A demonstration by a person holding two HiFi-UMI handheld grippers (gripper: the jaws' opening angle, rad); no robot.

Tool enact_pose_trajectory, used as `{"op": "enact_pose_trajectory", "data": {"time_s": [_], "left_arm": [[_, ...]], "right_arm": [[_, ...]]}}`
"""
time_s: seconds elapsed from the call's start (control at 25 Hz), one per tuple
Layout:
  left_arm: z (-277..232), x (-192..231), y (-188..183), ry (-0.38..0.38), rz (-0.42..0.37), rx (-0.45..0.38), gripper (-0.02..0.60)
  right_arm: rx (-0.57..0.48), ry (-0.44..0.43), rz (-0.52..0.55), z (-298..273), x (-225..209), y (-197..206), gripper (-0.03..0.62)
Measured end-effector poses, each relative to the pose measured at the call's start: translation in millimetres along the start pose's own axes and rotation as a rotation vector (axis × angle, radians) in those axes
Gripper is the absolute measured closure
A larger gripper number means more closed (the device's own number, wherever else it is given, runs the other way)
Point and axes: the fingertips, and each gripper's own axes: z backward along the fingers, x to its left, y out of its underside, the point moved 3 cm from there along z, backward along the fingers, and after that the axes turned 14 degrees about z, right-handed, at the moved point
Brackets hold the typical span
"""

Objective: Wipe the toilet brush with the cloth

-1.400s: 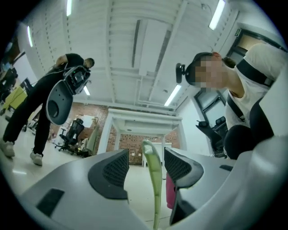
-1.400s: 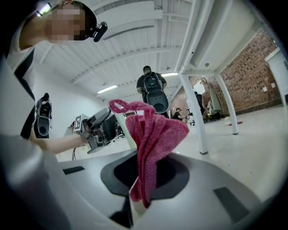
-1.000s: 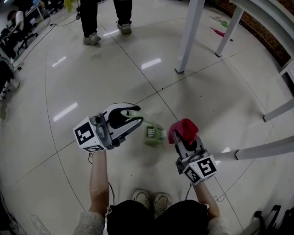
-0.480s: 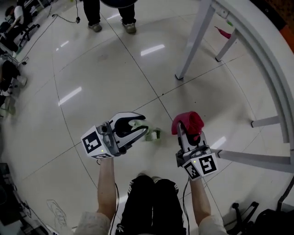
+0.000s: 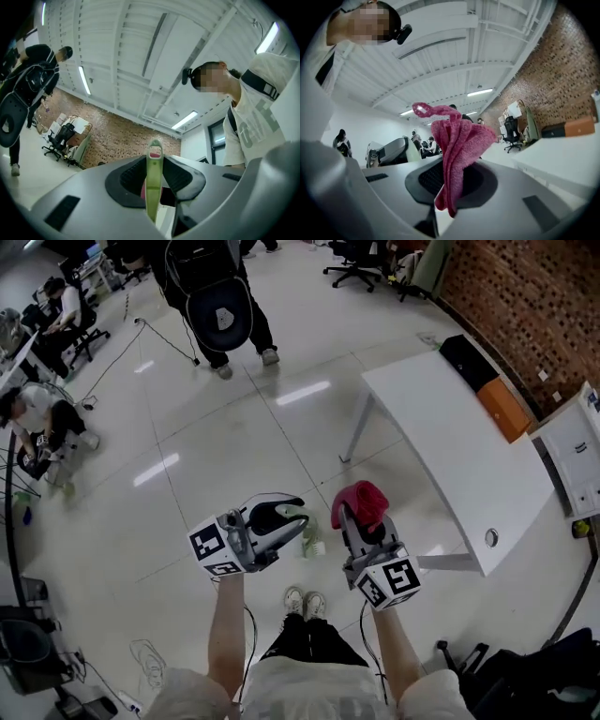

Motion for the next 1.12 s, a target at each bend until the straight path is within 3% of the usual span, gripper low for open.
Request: {"op": "enact_pose_trajectory", "data": {"time_s": [0.12,0.24,0.4,0.64,0.8,1.12], "left_arm": [[-15.9,-41.2,-21.3,0.019,-0.039,0.033,0.468],[-23.6,-66.2,-20.9,0.051,-0.083,0.089,0.468],[-27.5,-75.9,-22.0,0.077,-0.11,0.115,0.468],[-24.3,-88.9,-27.3,0.087,-0.116,0.098,0.468],[-18.8,-92.3,-35.5,0.077,-0.111,0.061,0.468],[-20.1,-109.2,-57.3,0.082,-0.109,0.016,0.468]], "right_arm": [[-0.085,-0.109,0.085,21.5,23.9,-66.2,0.563],[-0.241,-0.258,0.033,46.5,50.3,-118.7,0.563],[-0.316,-0.346,0.046,51.3,71.4,-144.2,0.563],[-0.295,-0.304,0.013,59.0,75.1,-133.3,0.562],[-0.216,-0.247,0.039,59.6,76.0,-112.3,0.563],[-0.147,-0.192,-0.152,49.1,74.2,-46.8,0.563]]}}
